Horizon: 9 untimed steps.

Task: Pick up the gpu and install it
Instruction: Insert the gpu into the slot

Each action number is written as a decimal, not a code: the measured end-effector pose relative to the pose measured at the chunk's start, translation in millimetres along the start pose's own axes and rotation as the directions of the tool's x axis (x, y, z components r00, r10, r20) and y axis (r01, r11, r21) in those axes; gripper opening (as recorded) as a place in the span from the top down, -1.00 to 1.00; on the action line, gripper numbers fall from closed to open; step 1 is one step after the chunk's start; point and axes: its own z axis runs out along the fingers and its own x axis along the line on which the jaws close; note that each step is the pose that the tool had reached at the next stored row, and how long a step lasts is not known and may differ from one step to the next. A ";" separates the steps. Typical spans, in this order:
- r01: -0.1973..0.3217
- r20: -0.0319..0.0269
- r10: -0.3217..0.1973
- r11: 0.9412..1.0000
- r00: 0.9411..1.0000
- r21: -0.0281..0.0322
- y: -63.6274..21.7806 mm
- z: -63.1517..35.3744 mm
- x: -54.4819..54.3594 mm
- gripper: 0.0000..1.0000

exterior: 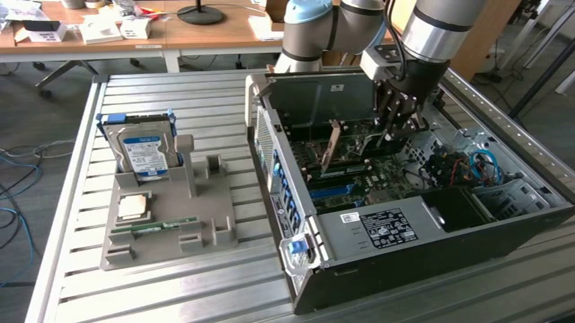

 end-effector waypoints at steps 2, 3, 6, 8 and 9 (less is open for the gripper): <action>0.000 0.000 0.000 1.000 1.000 0.000 0.0 0.0 0.0 0.47; 0.000 0.000 0.000 1.000 1.000 0.000 0.0 0.0 0.0 0.47; 0.000 0.000 0.000 1.000 1.000 0.000 0.0 1.8 0.1 0.47; 0.000 0.000 0.000 1.000 1.000 0.000 -0.1 3.1 0.1 0.47; 0.000 0.000 0.000 1.000 1.000 0.000 -0.1 3.7 0.1 0.47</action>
